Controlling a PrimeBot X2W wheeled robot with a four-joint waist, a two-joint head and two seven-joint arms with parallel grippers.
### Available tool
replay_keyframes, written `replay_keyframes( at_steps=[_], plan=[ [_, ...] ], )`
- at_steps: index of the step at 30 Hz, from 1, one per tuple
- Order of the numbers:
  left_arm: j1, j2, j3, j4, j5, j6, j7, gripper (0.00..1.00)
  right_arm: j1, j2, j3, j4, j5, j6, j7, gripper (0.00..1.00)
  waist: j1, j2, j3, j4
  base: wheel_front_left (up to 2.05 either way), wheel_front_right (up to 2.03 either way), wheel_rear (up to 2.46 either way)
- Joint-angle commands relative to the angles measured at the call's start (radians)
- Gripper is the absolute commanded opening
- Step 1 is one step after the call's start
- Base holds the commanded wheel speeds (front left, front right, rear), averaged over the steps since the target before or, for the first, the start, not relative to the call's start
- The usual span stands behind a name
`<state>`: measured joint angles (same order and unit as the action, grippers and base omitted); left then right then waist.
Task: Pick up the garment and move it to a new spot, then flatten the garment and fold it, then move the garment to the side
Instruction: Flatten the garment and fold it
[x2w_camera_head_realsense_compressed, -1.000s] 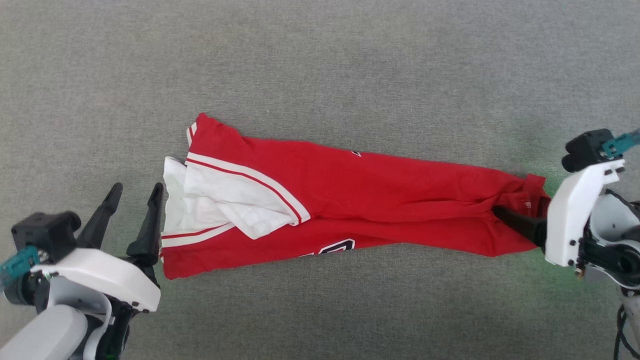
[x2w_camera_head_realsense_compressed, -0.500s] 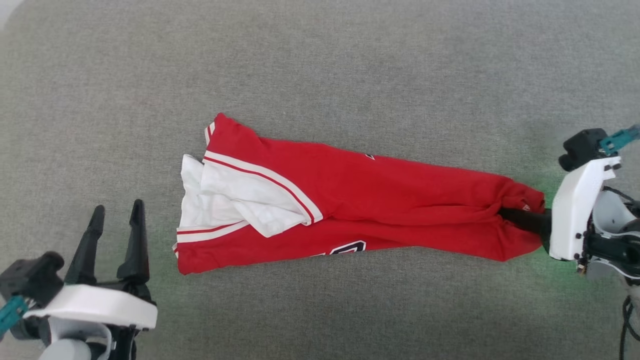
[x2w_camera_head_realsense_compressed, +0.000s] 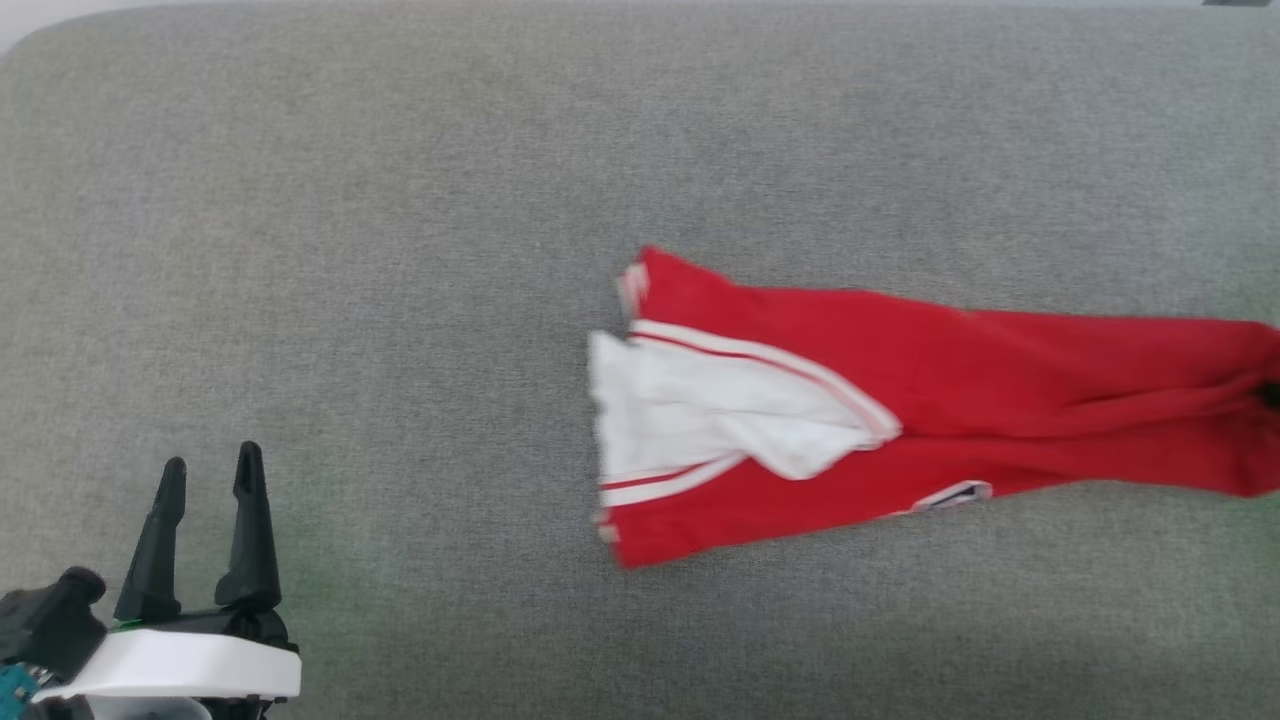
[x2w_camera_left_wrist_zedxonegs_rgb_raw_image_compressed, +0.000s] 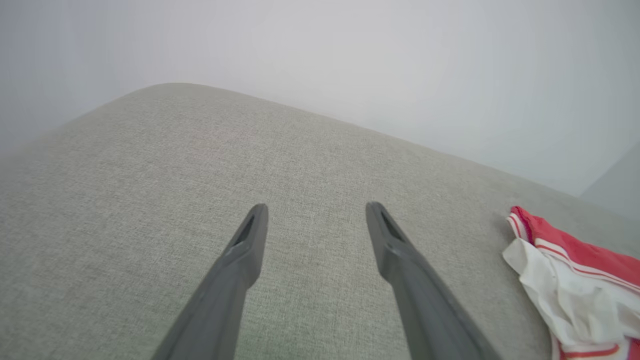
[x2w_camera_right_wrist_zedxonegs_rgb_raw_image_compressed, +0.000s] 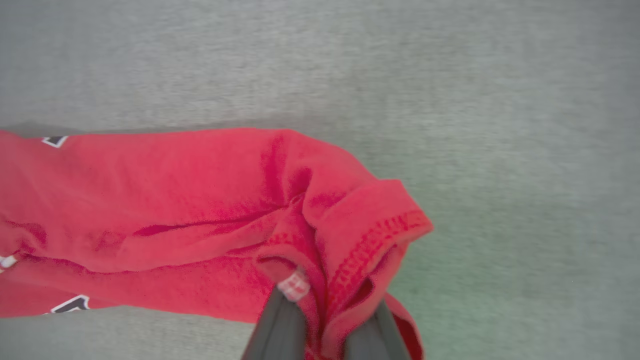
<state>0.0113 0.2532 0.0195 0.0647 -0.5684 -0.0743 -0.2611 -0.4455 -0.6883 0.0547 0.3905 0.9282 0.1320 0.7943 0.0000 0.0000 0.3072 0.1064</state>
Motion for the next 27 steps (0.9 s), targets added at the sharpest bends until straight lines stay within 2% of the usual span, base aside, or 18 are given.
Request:
replay_keyframes(
  at_steps=[1,5,9,15,19,23,26,27],
  plan=[
    [0.010,-0.014,0.020,0.005,0.012,-0.014,-0.005,1.00,-0.012,-0.019,-0.017,0.029,-0.035,-0.002,-0.017,0.00,0.0000,0.0000,-0.003,-0.006,0.00,0.00,0.00],
    [0.007,-0.048,0.053,0.020,0.039,-0.037,-0.005,1.00,-0.043,-0.028,-0.039,0.101,-0.087,-0.002,-0.032,0.00,0.0000,0.0000,-0.008,-0.021,0.00,0.00,0.00],
    [-0.001,-0.064,0.066,0.038,0.060,-0.049,-0.005,1.00,-0.070,-0.004,-0.022,0.102,-0.080,-0.002,-0.013,0.00,0.0000,0.0000,-0.017,-0.034,0.00,0.00,0.00],
    [0.001,-0.080,0.078,0.049,0.055,-0.056,-0.005,1.00,-0.045,0.025,0.029,-0.032,-0.033,-0.002,0.010,0.00,0.0000,0.0000,-0.032,-0.047,0.00,0.00,0.00],
    [0.001,-0.081,0.065,0.055,0.063,-0.056,-0.005,1.00,-0.027,0.058,0.069,-0.163,-0.016,-0.002,0.024,0.00,0.0000,0.0000,-0.043,-0.043,0.00,0.00,0.00],
    [-0.006,-0.073,0.039,0.058,0.052,-0.056,-0.005,1.00,-0.019,0.107,0.127,-0.255,-0.024,-0.002,0.040,0.00,0.0000,0.0000,-0.052,-0.021,0.00,0.00,0.00],
    [-0.013,-0.073,0.017,0.060,0.045,-0.057,-0.005,1.00,-0.037,0.158,0.177,-0.293,-0.035,-0.002,0.043,0.00,0.0000,0.0000,-0.055,0.004,0.00,0.00,0.00],
    [-0.024,-0.072,0.001,0.064,0.041,-0.057,-0.005,1.00,-0.055,0.194,0.213,-0.300,-0.041,-0.002,0.046,0.00,0.0000,0.0000,-0.056,0.024,0.00,0.00,0.00]
  ],
)
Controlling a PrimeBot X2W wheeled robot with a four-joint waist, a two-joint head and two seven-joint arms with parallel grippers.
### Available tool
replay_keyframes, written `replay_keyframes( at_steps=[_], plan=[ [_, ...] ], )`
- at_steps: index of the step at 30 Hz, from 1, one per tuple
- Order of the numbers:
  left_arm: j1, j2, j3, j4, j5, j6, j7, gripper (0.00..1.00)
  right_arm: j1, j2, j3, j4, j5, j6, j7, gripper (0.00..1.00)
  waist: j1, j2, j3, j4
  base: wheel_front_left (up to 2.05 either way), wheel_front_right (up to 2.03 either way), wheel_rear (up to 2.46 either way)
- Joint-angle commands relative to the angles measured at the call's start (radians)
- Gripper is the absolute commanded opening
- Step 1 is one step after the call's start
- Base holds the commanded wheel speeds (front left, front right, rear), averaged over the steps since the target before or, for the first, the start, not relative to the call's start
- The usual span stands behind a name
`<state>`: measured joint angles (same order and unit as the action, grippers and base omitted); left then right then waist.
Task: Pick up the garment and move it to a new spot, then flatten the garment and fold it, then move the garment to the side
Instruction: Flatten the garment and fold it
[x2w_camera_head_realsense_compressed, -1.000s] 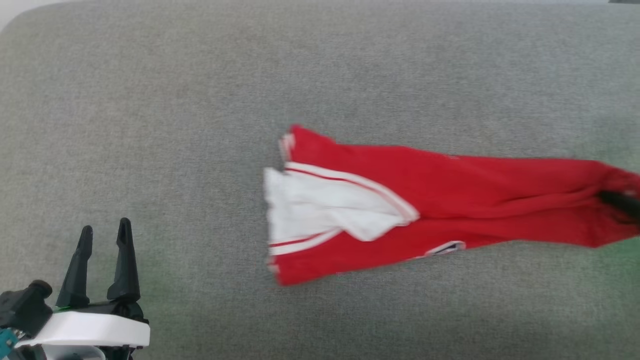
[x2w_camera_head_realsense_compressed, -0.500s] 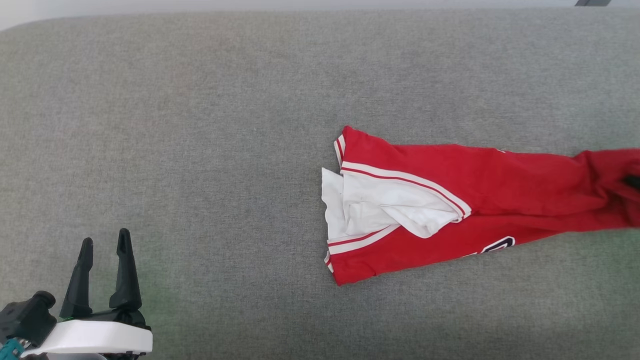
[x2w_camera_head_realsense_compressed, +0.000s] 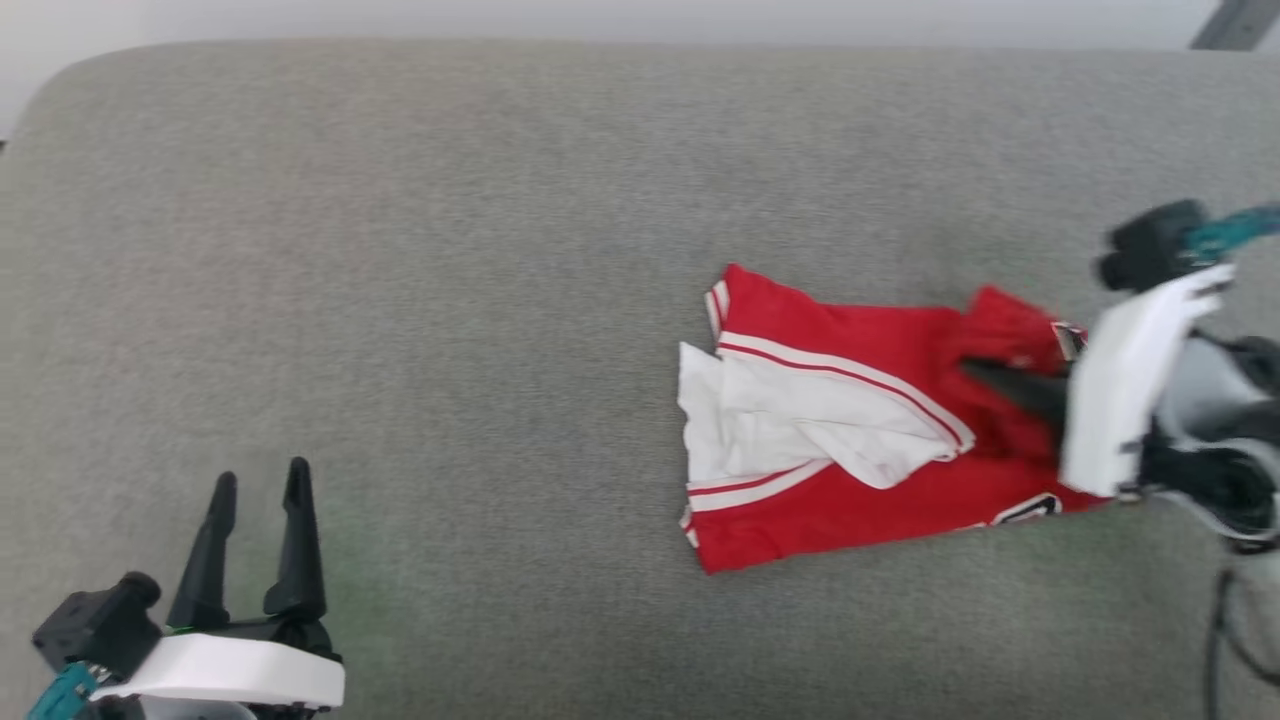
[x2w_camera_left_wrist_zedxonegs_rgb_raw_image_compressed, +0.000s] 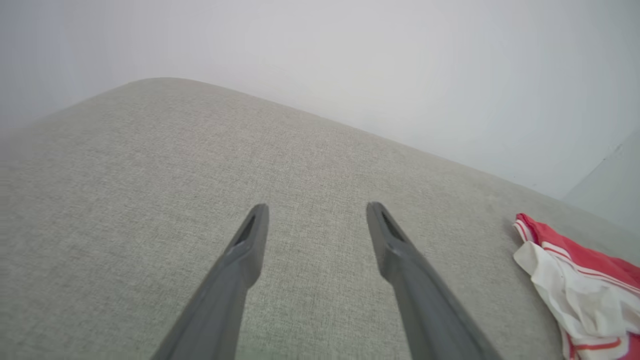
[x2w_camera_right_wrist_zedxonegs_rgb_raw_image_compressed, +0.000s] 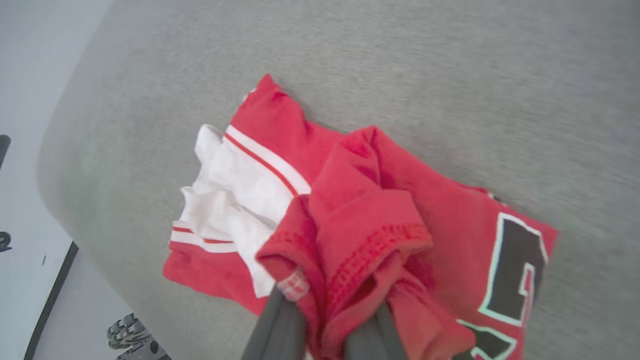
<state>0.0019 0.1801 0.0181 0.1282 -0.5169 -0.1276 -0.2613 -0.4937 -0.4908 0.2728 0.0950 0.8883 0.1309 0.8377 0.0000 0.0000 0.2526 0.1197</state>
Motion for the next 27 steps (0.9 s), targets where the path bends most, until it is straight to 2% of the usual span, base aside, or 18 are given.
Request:
replay_keyframes(
  at_steps=[1,8,14,15,16,20,27],
  plan=[
    [-0.020,0.001,-0.006,0.002,-0.011,-0.003,-0.005,1.00,-0.014,0.014,0.012,-0.001,-0.004,-0.001,0.005,0.00,0.0000,0.0000,-0.001,0.021,0.00,0.00,0.00],
    [-0.046,-0.004,-0.053,0.018,-0.022,-0.003,-0.005,1.00,-0.072,0.104,0.121,0.078,-0.053,-0.001,-0.011,0.00,0.0000,0.0000,-0.002,0.095,0.00,0.00,0.00],
    [-0.054,-0.008,-0.070,0.031,-0.036,-0.004,-0.005,1.00,-0.118,0.142,0.195,0.180,-0.088,-0.001,-0.044,0.00,0.0000,0.0000,-0.004,0.130,0.00,0.00,0.00],
    [-0.056,-0.010,-0.071,0.032,-0.040,-0.004,-0.005,1.00,-0.125,0.147,0.205,0.194,-0.087,-0.001,-0.050,0.27,0.0000,0.0000,-0.004,0.132,0.00,0.00,0.00],
    [-0.058,-0.010,-0.072,0.034,-0.042,-0.004,-0.005,1.00,-0.132,0.147,0.210,0.207,-0.091,-0.001,-0.059,0.98,0.0000,0.0000,-0.005,0.134,0.00,0.00,0.00],
    [-0.049,-0.005,-0.064,0.036,-0.052,-0.004,-0.005,1.00,-0.138,0.144,0.229,0.207,-0.053,-0.001,-0.050,1.00,0.0000,0.0000,-0.013,0.125,0.00,0.00,0.00],
    [-0.015,0.007,-0.030,0.022,-0.066,-0.004,-0.005,1.00,-0.100,0.084,0.169,0.077,0.019,-0.001,-0.077,1.00,0.0000,0.0000,-0.038,0.062,0.00,0.00,0.00]
  ],
)
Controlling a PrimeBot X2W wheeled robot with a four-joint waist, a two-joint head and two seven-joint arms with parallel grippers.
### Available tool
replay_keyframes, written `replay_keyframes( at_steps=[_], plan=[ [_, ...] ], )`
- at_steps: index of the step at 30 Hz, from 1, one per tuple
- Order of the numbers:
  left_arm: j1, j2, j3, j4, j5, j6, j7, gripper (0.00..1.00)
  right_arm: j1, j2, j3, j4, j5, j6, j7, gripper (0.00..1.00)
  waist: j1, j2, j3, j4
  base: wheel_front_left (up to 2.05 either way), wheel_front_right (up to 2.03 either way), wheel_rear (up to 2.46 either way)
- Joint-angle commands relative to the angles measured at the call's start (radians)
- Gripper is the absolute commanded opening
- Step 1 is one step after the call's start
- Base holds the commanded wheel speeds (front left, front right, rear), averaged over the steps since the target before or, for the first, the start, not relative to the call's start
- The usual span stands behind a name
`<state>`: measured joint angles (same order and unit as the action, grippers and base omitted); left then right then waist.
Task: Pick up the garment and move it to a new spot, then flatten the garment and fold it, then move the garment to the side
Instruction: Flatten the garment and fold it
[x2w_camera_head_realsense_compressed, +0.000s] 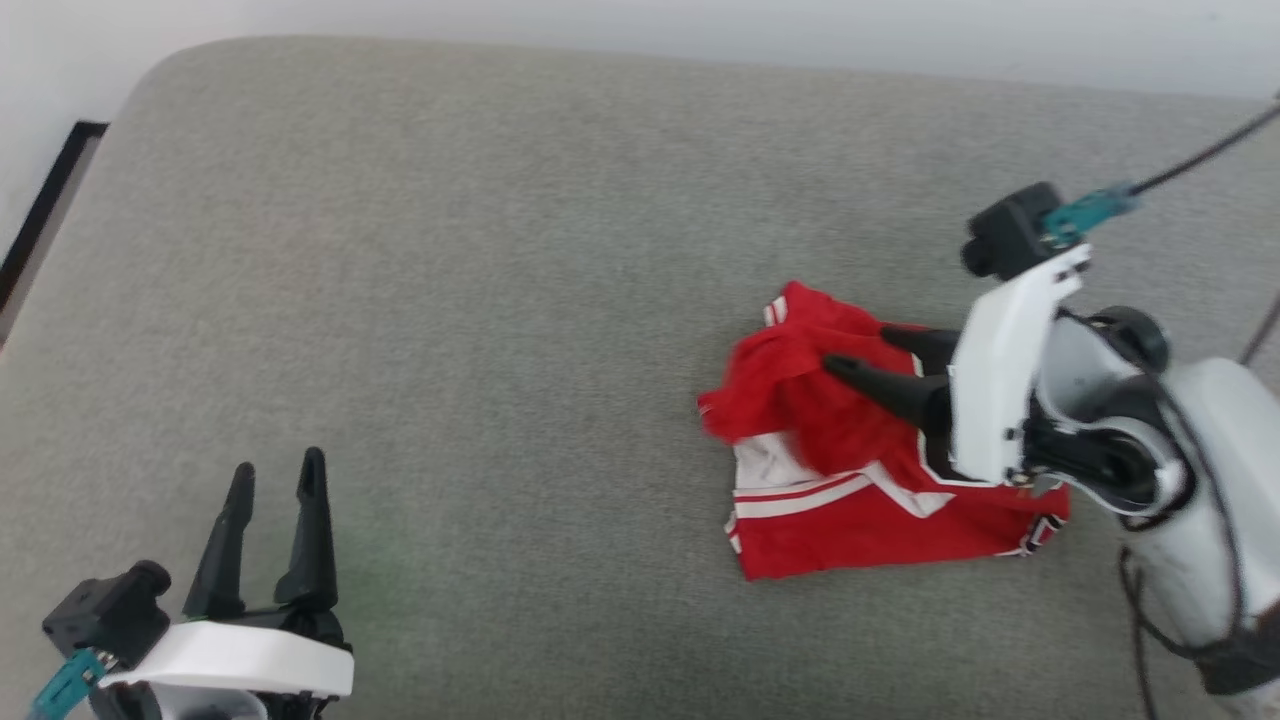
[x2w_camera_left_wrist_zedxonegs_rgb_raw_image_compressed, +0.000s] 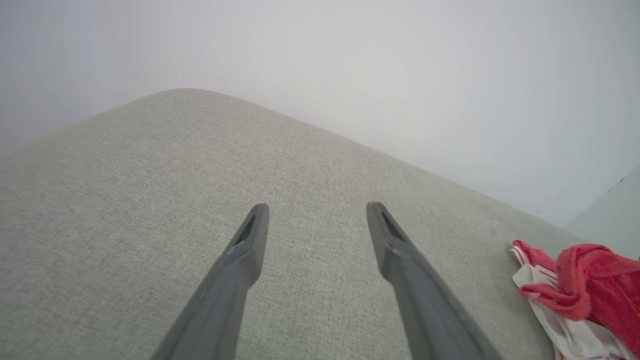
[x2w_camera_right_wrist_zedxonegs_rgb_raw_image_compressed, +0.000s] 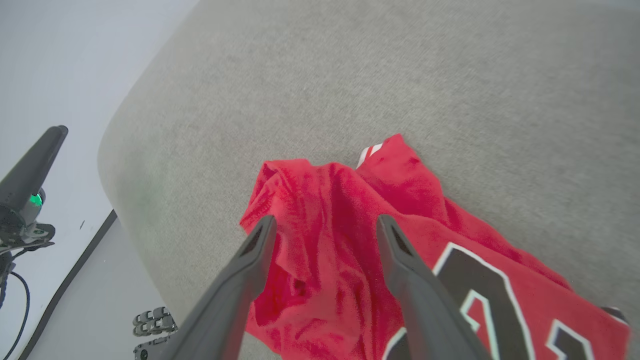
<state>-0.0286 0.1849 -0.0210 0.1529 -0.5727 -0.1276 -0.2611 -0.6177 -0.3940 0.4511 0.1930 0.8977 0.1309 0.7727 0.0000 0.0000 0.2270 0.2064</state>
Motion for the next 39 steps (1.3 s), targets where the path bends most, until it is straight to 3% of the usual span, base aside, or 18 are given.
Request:
replay_keyframes(
  at_steps=[1,10,18,31,39],
  plan=[
    [0.016,0.004,0.013,-0.005,-0.013,-0.004,-0.005,1.00,0.033,-0.022,-0.028,-0.040,0.014,-0.001,-0.020,1.00,0.0000,0.0000,-0.016,-0.036,0.00,0.00,0.00],
    [0.036,0.034,0.033,-0.028,-0.011,-0.004,-0.005,1.00,0.153,-0.090,-0.184,-0.168,-0.020,-0.001,-0.144,1.00,0.0000,0.0000,-0.043,-0.122,0.00,0.00,0.00],
    [0.067,0.039,0.091,-0.045,0.059,-0.003,-0.005,1.00,0.315,-0.138,-0.243,-0.229,-0.112,-0.001,-0.429,1.00,0.0000,0.0000,-0.090,-0.199,0.00,0.00,0.00],
    [0.168,0.024,0.151,-0.102,0.173,-0.004,-0.005,1.00,0.501,-0.134,-0.236,-0.063,-0.231,-0.001,-0.944,1.00,0.0000,0.0000,-0.189,-0.254,0.00,0.00,0.00],
    [0.206,0.048,0.137,-0.089,0.196,-0.004,-0.005,1.00,0.550,-0.127,-0.243,0.032,-0.262,-0.001,-1.035,1.00,0.0000,0.0000,-0.219,-0.248,0.00,0.00,0.00]
  ],
)
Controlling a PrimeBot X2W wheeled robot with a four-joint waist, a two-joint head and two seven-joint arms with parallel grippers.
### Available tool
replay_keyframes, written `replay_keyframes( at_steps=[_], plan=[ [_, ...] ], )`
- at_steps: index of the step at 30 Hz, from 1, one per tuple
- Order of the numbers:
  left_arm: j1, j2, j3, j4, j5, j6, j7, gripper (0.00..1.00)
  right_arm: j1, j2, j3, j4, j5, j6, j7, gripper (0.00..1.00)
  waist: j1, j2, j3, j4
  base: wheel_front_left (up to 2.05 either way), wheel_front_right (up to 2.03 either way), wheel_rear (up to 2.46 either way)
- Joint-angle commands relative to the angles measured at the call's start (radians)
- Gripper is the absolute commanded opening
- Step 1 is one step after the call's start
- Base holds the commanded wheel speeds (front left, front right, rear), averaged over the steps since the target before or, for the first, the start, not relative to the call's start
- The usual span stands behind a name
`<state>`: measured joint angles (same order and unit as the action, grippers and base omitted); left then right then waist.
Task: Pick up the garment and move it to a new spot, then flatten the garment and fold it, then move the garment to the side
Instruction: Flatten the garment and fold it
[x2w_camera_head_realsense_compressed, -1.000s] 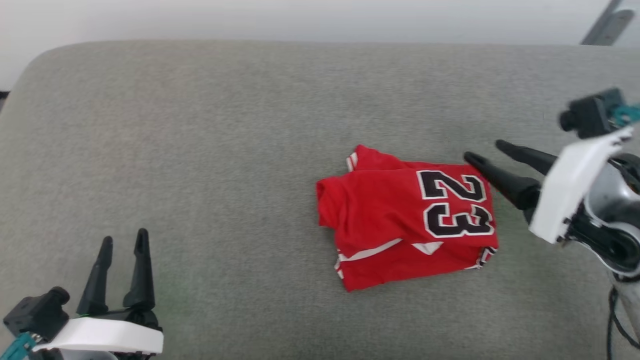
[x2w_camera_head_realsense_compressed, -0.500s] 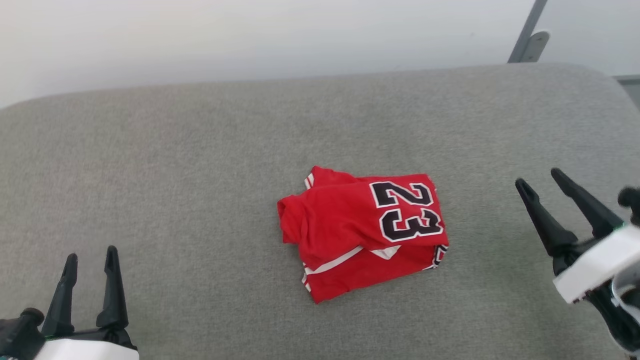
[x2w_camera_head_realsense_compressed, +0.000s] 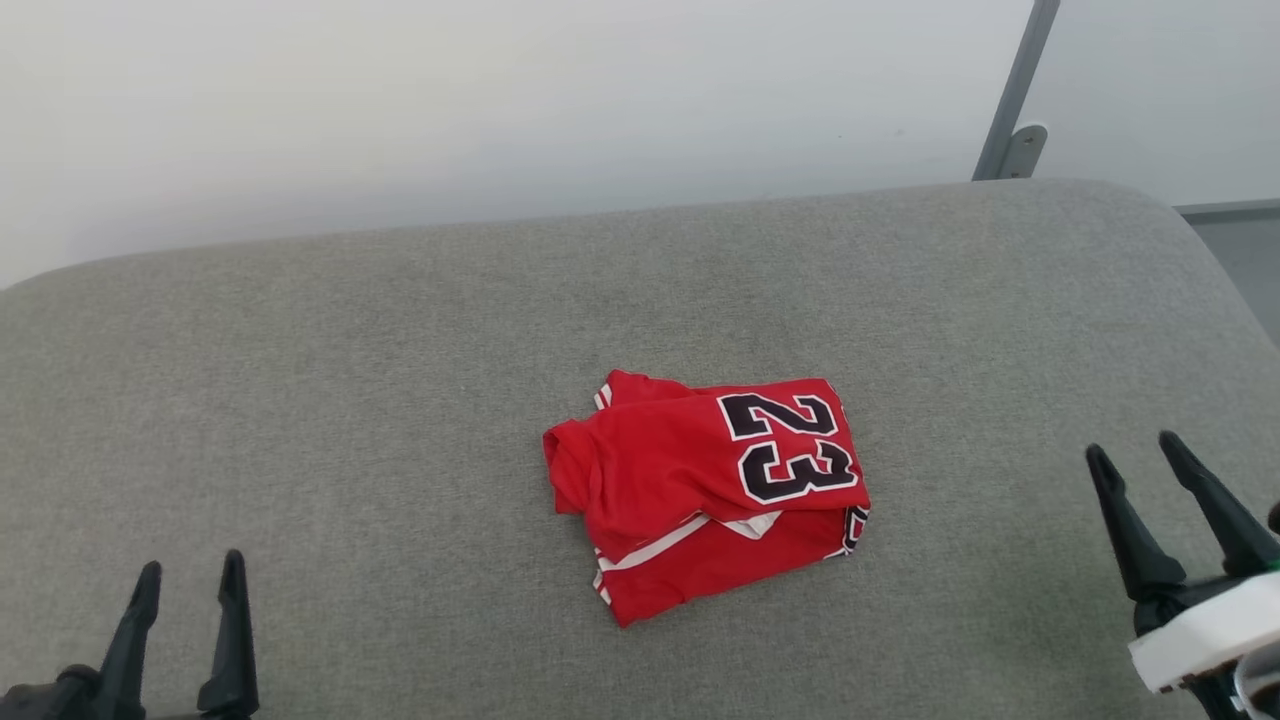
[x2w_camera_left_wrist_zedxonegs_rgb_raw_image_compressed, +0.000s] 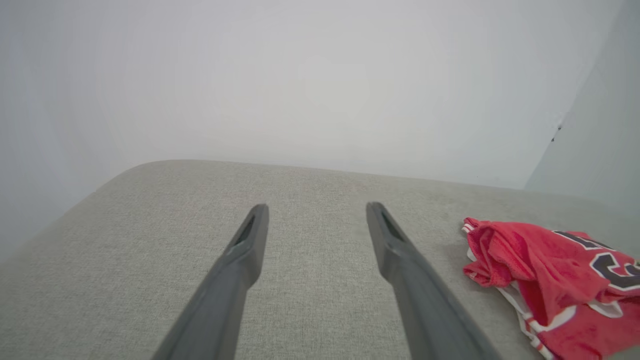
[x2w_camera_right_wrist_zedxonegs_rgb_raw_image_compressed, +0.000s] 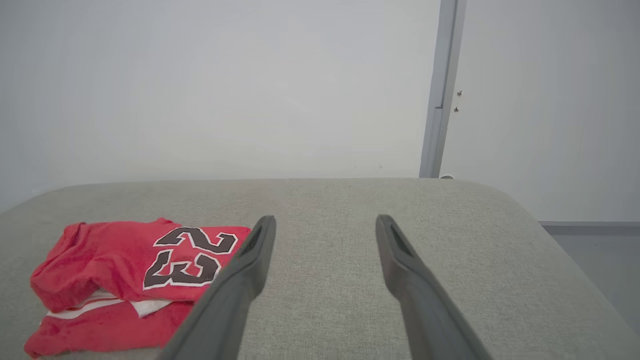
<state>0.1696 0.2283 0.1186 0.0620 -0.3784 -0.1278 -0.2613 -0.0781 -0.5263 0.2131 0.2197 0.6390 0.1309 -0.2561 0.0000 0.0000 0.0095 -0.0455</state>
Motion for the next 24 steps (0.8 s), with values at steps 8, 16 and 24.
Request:
replay_keyframes(
  at_steps=[8,16,24],
  plan=[
    [0.002,0.013,-0.014,0.017,0.019,-0.003,-0.005,1.00,0.066,0.066,-0.112,-0.027,-0.056,-0.001,-0.009,1.00,0.0000,0.0000,-0.003,0.022,0.00,0.00,0.00],
    [-0.020,0.016,-0.028,0.019,0.022,-0.003,-0.005,1.00,0.113,0.105,-0.152,-0.053,-0.083,-0.001,-0.009,1.00,0.0000,0.0000,0.002,0.030,0.00,0.00,0.00],
    [-0.036,0.006,-0.032,0.021,0.025,-0.003,-0.005,1.00,0.126,0.121,-0.156,-0.057,-0.084,-0.001,-0.010,1.00,0.0000,0.0000,0.012,0.038,0.00,0.00,0.00]
  ],
)
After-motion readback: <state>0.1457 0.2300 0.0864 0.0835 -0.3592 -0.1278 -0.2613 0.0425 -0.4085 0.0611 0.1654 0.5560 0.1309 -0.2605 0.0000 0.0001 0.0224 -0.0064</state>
